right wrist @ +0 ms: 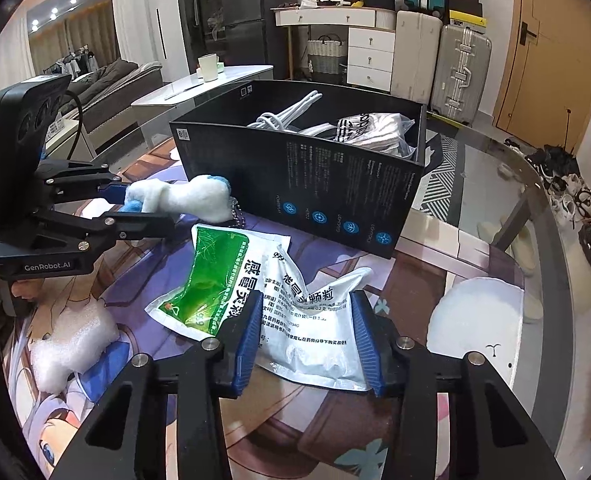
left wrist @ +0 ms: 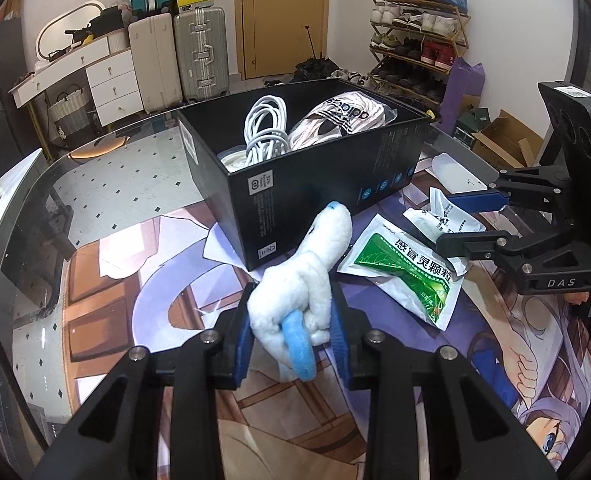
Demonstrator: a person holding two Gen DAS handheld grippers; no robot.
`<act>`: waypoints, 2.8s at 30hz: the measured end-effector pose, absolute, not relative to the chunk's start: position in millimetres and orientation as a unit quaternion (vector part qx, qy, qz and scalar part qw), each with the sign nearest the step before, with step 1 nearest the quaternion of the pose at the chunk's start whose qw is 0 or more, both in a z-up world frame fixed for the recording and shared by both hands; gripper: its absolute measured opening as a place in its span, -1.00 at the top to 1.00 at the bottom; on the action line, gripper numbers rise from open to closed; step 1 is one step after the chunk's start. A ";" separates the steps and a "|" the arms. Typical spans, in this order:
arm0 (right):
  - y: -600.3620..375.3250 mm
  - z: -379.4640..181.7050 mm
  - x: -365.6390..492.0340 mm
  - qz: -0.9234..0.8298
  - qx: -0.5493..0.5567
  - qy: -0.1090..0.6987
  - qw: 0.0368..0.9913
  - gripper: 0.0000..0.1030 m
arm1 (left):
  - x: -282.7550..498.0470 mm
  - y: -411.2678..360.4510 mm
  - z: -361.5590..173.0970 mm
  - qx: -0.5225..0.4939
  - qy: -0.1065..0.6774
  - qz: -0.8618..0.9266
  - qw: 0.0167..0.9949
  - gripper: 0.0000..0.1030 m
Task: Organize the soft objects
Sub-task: 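Lift the plush toy and medicine packet and carry both over the black box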
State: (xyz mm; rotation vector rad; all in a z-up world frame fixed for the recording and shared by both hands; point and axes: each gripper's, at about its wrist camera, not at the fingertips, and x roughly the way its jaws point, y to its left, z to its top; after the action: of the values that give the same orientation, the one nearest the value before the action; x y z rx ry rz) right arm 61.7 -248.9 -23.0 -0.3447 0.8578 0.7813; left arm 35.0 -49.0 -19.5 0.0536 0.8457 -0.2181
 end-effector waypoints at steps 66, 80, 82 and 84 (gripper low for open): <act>-219.1 89.1 88.4 0.367 -0.168 0.340 0.850 0.15 | 49.2 -44.7 74.8 0.032 0.346 -0.055 0.936 0.39; -205.0 87.5 119.1 0.365 -0.161 0.340 0.852 0.15 | 86.1 -45.8 71.6 0.019 0.359 -0.058 0.931 0.39; -204.4 84.5 124.2 0.365 -0.158 0.342 0.851 0.15 | 90.9 -46.6 69.4 0.019 0.361 -0.058 0.931 0.39; -203.2 81.0 128.1 0.364 -0.158 0.346 0.850 0.15 | 95.8 -46.8 67.2 0.019 0.363 -0.057 0.930 0.39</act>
State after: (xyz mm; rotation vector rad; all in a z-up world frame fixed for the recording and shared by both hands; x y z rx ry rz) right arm 128.1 -203.2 81.0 -0.3333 0.7277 0.7672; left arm 95.8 -46.8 67.2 0.0386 0.7441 -0.1159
